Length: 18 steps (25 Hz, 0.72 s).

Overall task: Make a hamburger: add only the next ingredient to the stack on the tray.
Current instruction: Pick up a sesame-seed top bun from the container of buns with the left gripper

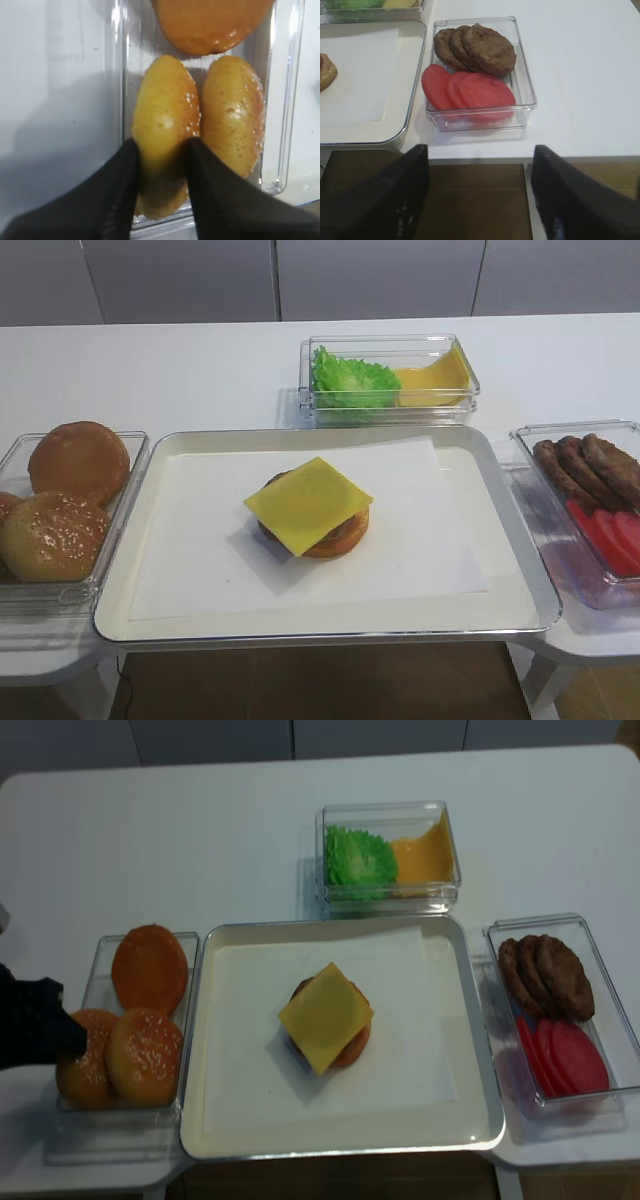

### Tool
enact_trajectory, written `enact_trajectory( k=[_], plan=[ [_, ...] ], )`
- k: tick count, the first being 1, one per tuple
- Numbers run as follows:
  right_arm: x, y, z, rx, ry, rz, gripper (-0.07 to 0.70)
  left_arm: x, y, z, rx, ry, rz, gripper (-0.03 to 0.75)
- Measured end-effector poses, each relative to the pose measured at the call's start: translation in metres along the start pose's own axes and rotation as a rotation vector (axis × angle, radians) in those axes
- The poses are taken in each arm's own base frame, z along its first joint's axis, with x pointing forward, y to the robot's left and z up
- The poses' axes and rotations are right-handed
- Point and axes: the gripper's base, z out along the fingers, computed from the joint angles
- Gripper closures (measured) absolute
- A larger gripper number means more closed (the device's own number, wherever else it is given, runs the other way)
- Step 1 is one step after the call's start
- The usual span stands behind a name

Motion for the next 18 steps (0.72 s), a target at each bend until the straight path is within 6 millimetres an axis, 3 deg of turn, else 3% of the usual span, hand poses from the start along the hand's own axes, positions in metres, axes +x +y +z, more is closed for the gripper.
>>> enact_trajectory(
  k=[9, 18],
  plan=[
    [0.000, 0.000, 0.000, 0.000, 0.000, 0.000, 0.133, -0.005, -0.006, -0.011, 0.022, 0.010, 0.024, 0.585],
    [0.000, 0.000, 0.000, 0.000, 0.000, 0.000, 0.133, -0.012, -0.014, -0.025, 0.035, -0.039, 0.047, 0.623]
  ],
)
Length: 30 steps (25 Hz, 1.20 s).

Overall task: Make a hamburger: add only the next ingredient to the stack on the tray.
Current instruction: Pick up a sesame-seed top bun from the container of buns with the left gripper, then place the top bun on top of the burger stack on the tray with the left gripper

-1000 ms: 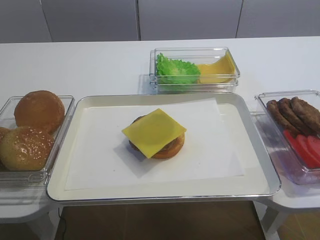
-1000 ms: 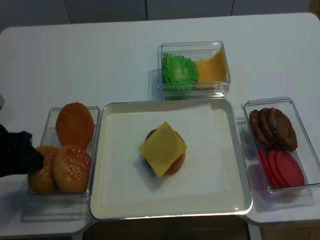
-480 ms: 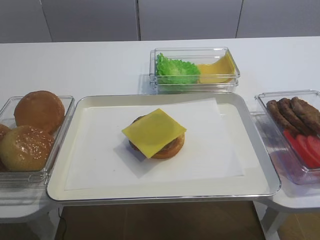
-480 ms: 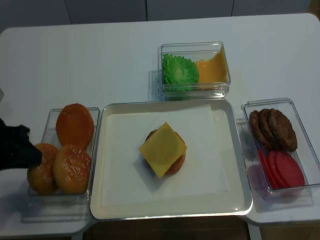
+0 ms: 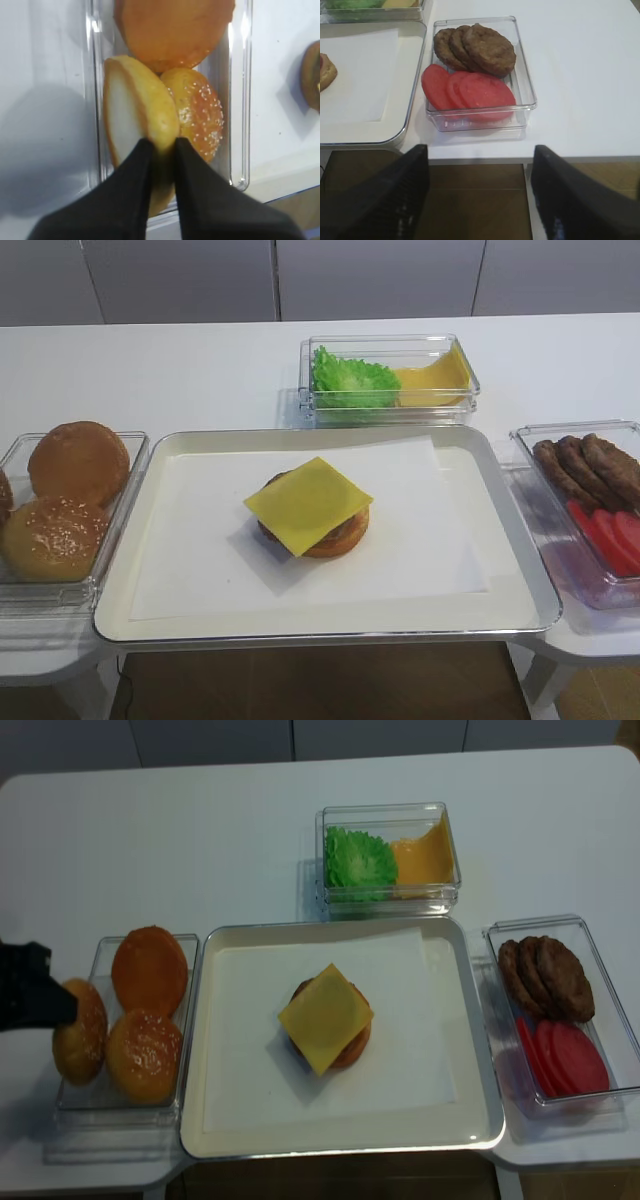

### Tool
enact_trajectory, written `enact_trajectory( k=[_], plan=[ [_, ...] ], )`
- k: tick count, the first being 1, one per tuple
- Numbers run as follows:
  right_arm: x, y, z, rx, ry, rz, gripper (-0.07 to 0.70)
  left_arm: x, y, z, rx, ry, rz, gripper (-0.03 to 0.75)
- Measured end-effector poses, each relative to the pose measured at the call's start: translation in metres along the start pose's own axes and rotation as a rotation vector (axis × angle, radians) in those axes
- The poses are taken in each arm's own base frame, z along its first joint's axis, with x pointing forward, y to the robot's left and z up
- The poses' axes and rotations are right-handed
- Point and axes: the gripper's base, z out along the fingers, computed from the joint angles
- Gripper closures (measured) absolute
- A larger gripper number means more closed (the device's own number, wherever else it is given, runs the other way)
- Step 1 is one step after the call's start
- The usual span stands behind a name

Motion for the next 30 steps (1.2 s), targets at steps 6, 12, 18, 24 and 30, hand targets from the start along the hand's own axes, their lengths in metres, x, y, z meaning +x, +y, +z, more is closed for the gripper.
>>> enact_trajectory(
  k=[6, 12, 18, 24, 30],
  plan=[
    [0.000, 0.000, 0.000, 0.000, 0.000, 0.000, 0.133, -0.011, -0.007, -0.014, 0.011, -0.062, 0.023, 0.627],
    [0.000, 0.000, 0.000, 0.000, 0.000, 0.004, 0.133, -0.027, -0.019, -0.033, 0.039, -0.155, 0.046, 0.632],
    [0.000, 0.000, 0.000, 0.000, 0.002, 0.004, 0.132, -0.034, -0.033, -0.036, 0.130, -0.203, 0.043, 0.637],
    [0.000, 0.000, 0.000, 0.000, 0.002, 0.004, 0.133, -0.033, -0.078, -0.019, 0.252, -0.148, 0.151, 0.638],
    [0.000, 0.000, 0.000, 0.000, 0.002, 0.004, 0.133, -0.024, -0.139, 0.002, 0.390, -0.104, 0.256, 0.638]
  ],
)
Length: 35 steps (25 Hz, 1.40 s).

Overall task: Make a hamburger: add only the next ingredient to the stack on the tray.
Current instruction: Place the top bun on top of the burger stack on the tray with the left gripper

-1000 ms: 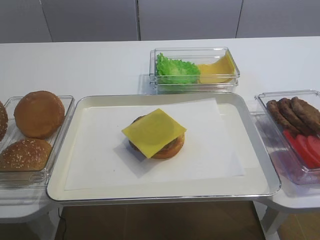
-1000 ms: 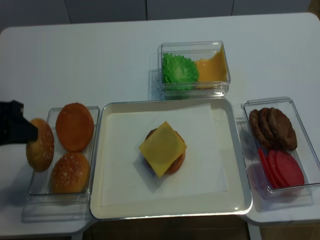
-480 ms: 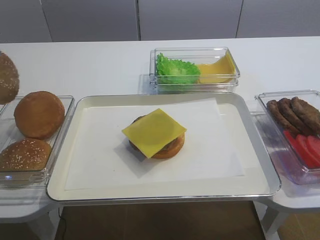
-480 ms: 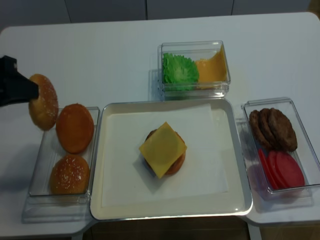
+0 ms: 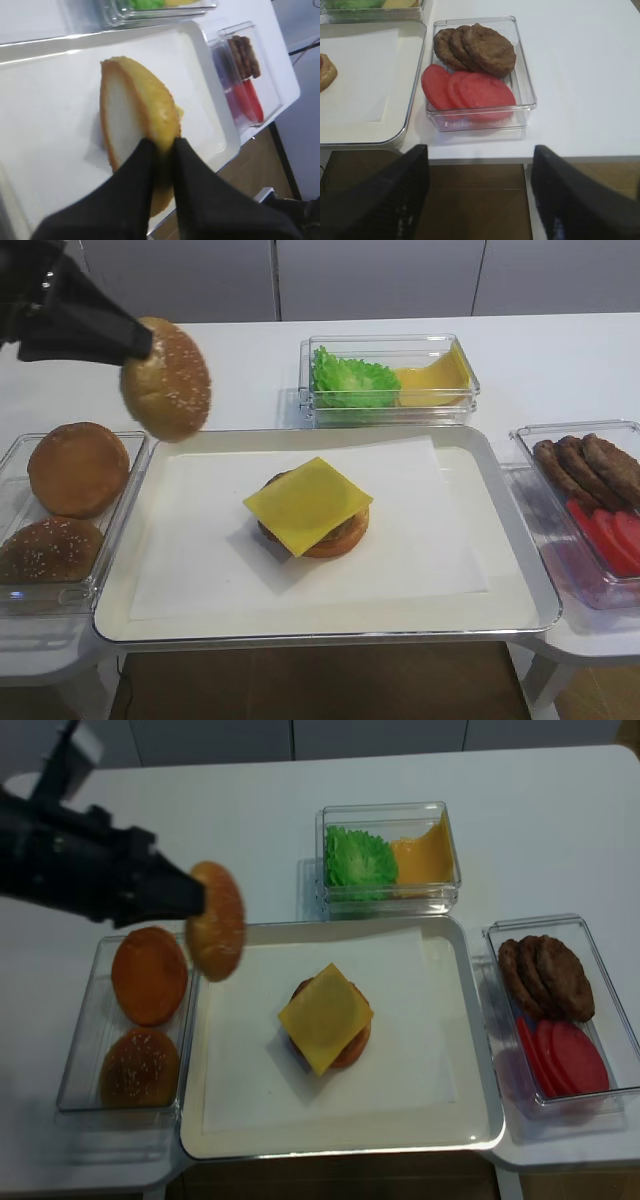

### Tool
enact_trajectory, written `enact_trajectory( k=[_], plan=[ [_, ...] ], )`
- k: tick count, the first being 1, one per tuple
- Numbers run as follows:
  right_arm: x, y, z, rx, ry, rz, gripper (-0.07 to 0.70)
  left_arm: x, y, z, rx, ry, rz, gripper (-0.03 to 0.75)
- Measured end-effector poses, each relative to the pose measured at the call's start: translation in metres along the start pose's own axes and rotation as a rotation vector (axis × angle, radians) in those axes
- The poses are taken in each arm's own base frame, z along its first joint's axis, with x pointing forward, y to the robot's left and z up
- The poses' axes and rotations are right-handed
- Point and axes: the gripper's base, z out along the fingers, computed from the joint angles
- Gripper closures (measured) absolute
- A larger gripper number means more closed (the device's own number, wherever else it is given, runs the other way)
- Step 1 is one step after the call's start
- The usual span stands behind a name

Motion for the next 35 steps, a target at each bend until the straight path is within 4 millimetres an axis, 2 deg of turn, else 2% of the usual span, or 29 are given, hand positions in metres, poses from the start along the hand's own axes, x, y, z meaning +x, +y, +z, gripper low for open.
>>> enact_trajectory(
  k=[4, 7, 12, 15, 35],
  plan=[
    [0.000, 0.000, 0.000, 0.000, 0.000, -0.001, 0.132, -0.001, -0.028, 0.026, 0.055, -0.025, 0.047, 0.638],
    [0.000, 0.000, 0.000, 0.000, 0.000, -0.001, 0.133, 0.000, -0.040, 0.046, 0.084, -0.010, 0.046, 0.640],
    [0.000, 0.000, 0.000, 0.000, 0.000, -0.006, 0.133, 0.002, -0.043, 0.081, 0.160, 0.041, -0.037, 0.647],
    [0.000, 0.000, 0.000, 0.000, 0.000, -0.008, 0.133, 0.002, -0.039, 0.094, 0.182, 0.053, -0.093, 0.647],
    [0.000, 0.000, 0.000, 0.000, 0.000, -0.010, 0.133, 0.002, -0.016, 0.115, 0.205, 0.122, -0.203, 0.648]
  ],
)
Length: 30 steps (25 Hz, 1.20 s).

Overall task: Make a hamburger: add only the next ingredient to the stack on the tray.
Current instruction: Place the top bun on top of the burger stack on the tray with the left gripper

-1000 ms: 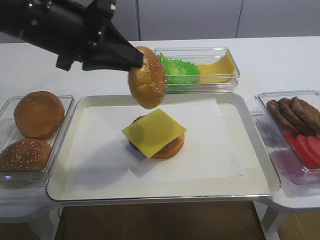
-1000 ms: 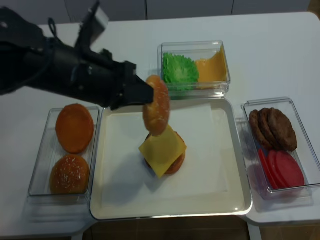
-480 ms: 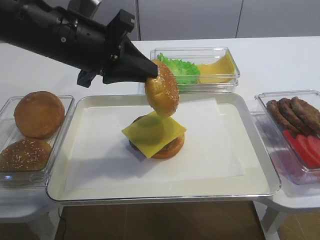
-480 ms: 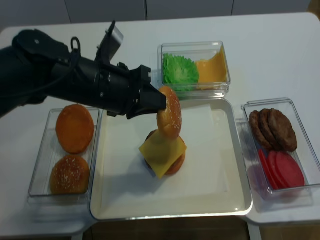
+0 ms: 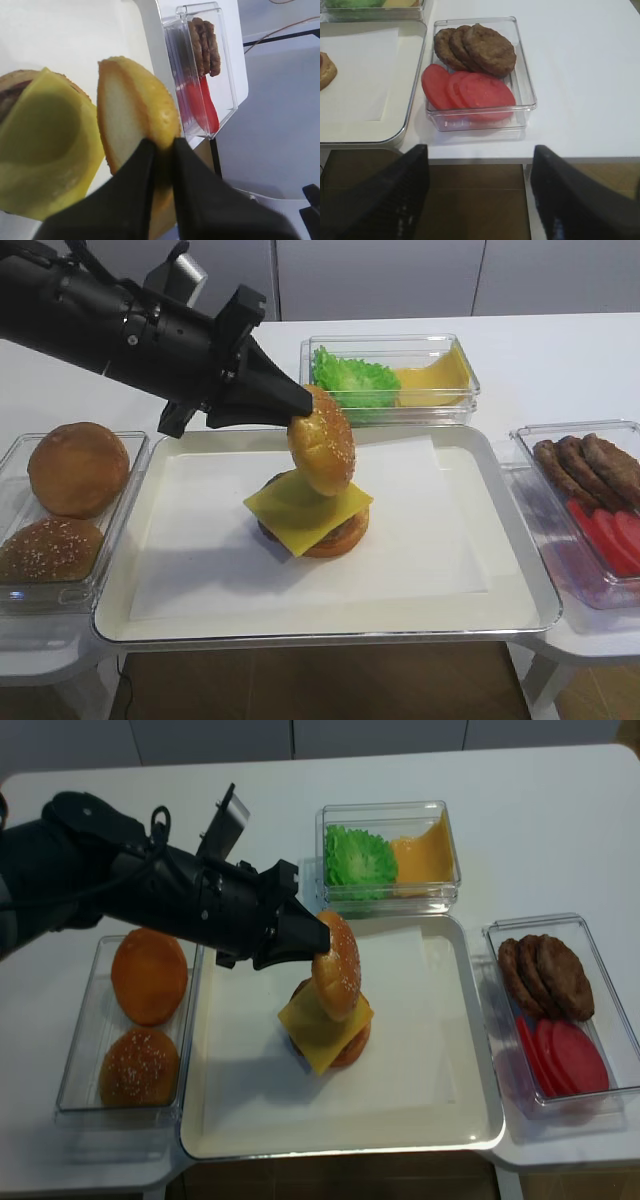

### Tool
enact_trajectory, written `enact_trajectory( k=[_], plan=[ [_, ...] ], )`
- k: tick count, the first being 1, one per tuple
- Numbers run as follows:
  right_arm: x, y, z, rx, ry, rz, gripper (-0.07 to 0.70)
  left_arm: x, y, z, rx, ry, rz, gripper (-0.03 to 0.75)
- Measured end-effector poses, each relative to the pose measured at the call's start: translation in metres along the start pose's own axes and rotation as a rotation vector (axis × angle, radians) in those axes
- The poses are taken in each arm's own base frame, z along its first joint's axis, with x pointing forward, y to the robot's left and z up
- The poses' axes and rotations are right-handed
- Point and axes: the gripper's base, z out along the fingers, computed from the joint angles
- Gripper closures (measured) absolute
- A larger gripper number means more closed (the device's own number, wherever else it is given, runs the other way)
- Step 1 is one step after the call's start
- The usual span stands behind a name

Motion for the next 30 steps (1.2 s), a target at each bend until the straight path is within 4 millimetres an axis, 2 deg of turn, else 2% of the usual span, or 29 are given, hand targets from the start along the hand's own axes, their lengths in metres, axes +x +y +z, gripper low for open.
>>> enact_trajectory(
  k=[9, 19, 30],
  plan=[
    [0.000, 0.000, 0.000, 0.000, 0.000, 0.002, 0.133, -0.001, 0.012, 0.011, 0.033, 0.059, -0.055, 0.650],
    [0.000, 0.000, 0.000, 0.000, 0.000, 0.002, 0.133, -0.006, 0.020, 0.001, 0.034, 0.043, -0.068, 0.650],
    [0.000, 0.000, 0.000, 0.000, 0.000, 0.002, 0.132, -0.006, 0.019, 0.001, 0.039, 0.049, -0.069, 0.650]
  ],
)
